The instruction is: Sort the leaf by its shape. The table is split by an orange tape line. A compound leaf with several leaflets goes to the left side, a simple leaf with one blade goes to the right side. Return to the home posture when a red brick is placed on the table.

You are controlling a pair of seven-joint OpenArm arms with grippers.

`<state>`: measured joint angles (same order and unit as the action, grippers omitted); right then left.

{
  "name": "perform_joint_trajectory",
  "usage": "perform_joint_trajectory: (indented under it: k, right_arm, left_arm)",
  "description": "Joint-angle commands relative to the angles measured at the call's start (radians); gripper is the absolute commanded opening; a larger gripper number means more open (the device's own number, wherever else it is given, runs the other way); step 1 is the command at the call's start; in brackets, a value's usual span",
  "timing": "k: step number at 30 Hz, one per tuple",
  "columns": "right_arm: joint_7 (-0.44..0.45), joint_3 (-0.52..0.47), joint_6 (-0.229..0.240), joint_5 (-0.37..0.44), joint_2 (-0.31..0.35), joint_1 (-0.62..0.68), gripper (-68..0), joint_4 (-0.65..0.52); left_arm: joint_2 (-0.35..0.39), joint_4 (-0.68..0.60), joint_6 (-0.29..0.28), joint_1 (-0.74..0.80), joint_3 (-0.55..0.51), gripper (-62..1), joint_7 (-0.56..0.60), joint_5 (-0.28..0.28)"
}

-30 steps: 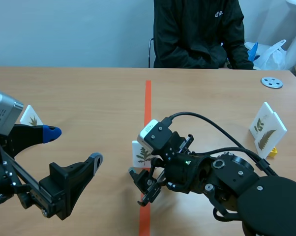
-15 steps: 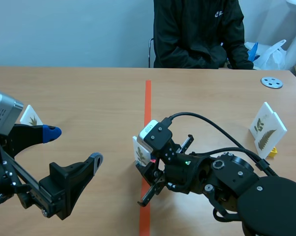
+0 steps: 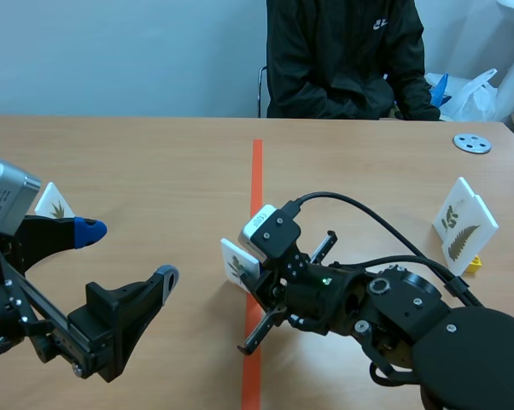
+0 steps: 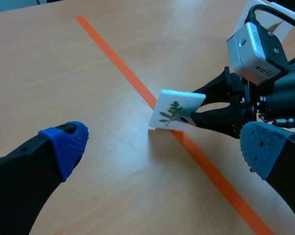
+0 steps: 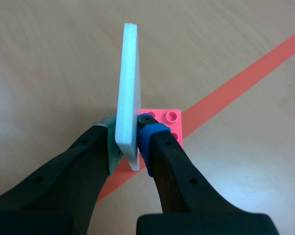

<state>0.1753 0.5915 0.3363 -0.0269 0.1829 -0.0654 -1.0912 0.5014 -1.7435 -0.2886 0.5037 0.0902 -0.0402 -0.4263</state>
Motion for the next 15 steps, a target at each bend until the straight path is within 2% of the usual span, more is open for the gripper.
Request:
perform_joint_trajectory:
  k: [1, 5, 15]
  right_arm:
    - [0.009, -0.028, -0.003, 0.008, 0.003, -0.009, -65.6, -0.047]
    - [0.004, -0.088, -0.003, 0.023, 0.003, 0.029, -65.5, -0.122]
    - [-0.097, -0.286, -0.003, 0.173, 0.014, 0.195, -65.5, -0.367]
  left_arm:
    - [-0.003, -0.025, 0.001, -0.003, -0.003, 1.4, 0.021, -0.006]
    - [-0.003, -0.025, 0.001, -0.003, -0.003, 1.4, 0.021, -0.005]
    - [-0.003, -0.025, 0.001, -0.003, -0.003, 1.4, 0.021, -0.005]
